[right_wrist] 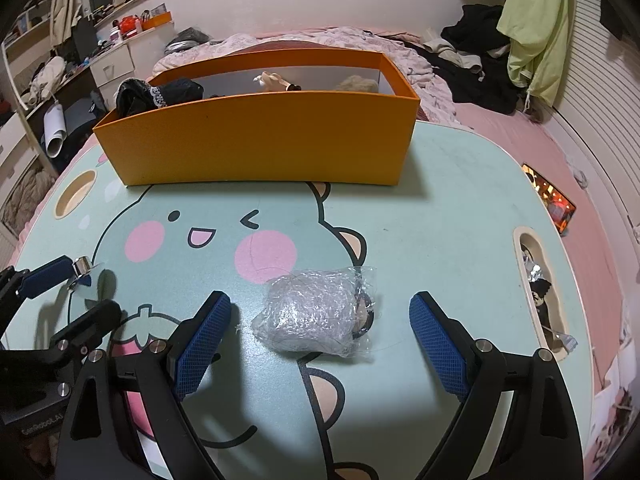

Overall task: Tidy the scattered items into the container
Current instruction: 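Grasp the silver metal piece with the left gripper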

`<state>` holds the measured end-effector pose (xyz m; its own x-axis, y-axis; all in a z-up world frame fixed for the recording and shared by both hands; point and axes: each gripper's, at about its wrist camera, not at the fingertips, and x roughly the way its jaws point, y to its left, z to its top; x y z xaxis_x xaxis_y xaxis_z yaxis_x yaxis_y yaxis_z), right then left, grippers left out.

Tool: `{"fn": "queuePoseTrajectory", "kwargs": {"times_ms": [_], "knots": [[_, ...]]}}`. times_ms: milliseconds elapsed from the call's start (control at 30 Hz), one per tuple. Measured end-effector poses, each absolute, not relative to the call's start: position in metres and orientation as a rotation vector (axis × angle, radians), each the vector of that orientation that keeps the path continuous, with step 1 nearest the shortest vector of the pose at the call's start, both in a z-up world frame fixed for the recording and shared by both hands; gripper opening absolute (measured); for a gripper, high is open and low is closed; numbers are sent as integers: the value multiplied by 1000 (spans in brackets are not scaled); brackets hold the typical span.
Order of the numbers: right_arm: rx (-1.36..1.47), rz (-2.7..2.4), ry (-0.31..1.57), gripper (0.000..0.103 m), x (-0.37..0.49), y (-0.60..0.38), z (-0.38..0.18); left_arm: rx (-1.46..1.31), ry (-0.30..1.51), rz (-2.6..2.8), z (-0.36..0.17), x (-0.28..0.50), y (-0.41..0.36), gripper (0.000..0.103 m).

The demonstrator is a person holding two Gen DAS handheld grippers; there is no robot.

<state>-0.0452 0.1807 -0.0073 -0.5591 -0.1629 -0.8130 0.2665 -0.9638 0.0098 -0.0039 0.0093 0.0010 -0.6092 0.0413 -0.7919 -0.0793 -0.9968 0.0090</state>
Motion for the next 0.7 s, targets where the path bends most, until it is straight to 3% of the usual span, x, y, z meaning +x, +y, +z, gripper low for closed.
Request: {"fn": "queuePoseTrajectory", "kwargs": {"times_ms": [700], "knots": [[1324, -2572, 167, 91, -45, 180, -7, -1362, 74, 2743, 0, -4, 11, 94]]}}
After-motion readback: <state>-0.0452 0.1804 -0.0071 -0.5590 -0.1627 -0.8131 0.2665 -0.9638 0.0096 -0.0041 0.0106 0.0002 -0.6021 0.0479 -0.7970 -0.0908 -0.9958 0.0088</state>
